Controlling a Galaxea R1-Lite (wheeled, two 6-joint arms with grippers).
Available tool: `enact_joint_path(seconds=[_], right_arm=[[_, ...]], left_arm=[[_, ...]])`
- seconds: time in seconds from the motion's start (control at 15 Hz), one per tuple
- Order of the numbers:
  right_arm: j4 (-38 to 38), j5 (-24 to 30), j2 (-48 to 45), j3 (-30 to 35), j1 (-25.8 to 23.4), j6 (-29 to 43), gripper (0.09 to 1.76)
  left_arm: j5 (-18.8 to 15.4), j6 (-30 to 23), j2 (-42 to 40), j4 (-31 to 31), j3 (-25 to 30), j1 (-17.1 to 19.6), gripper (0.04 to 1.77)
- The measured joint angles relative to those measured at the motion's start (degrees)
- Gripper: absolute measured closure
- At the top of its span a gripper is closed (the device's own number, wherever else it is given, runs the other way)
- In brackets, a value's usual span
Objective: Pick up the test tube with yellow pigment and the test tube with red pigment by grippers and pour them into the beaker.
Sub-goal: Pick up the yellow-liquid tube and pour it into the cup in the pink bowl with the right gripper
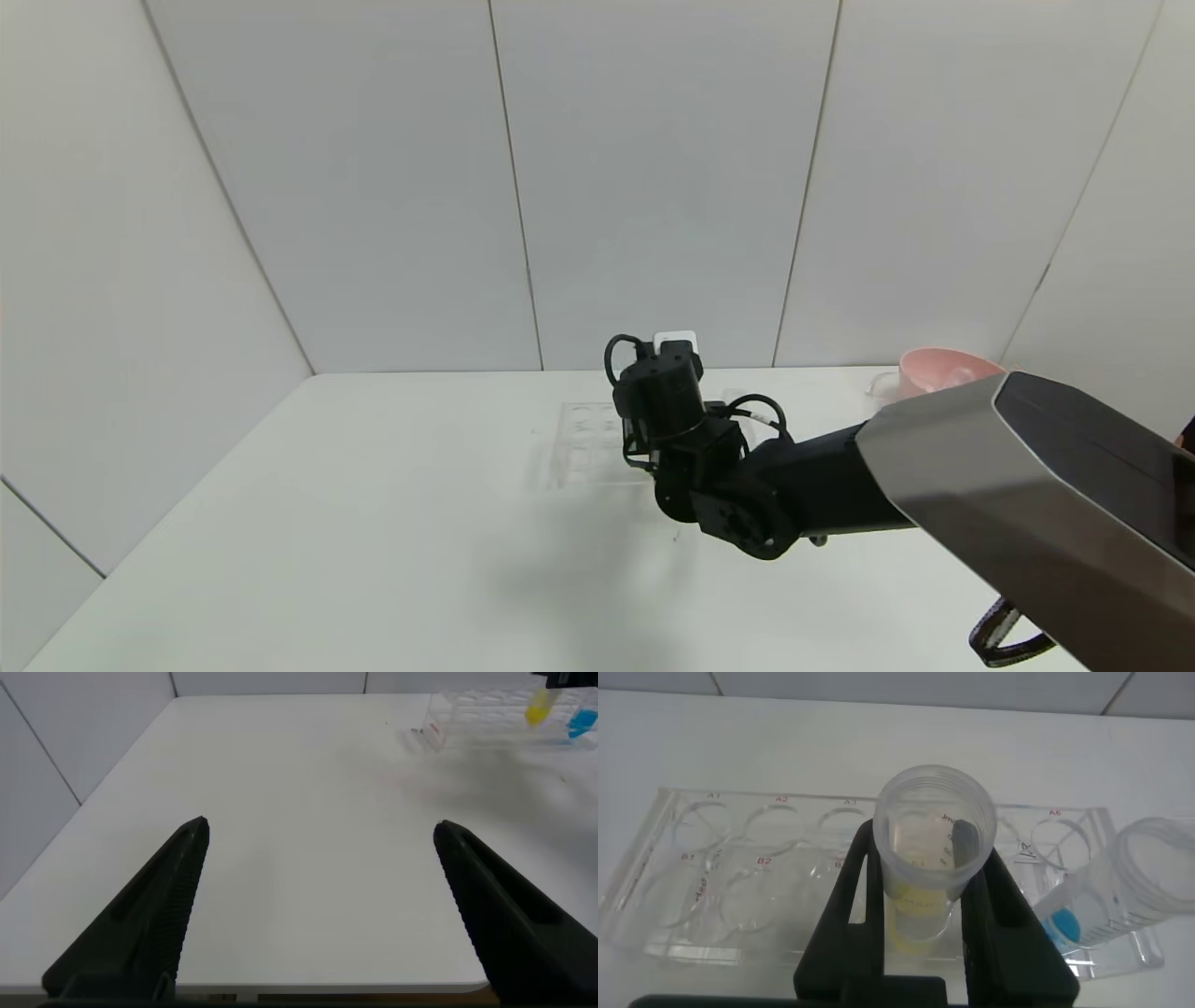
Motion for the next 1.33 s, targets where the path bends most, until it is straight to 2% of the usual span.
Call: enact_joint_path(seconds=[0.73,1.2,1.33], right_arm=[[1.1,0.4,-7.5,1.9,0.3,-3.2,1.32],[7.7,13.2,-20.0,11.2,0.0,-4.2,1.32],[10.7,19.6,-24.5,13.9,-0.6,-4.3,1.32]], left_arm=[[0.0,0.0,0.0,0.0,0.0,0.0,0.09],[0.0,0.0,0.0,0.0,0.0,0.0,0.09],[0.0,0.0,0.0,0.0,0.0,0.0,0.09]])
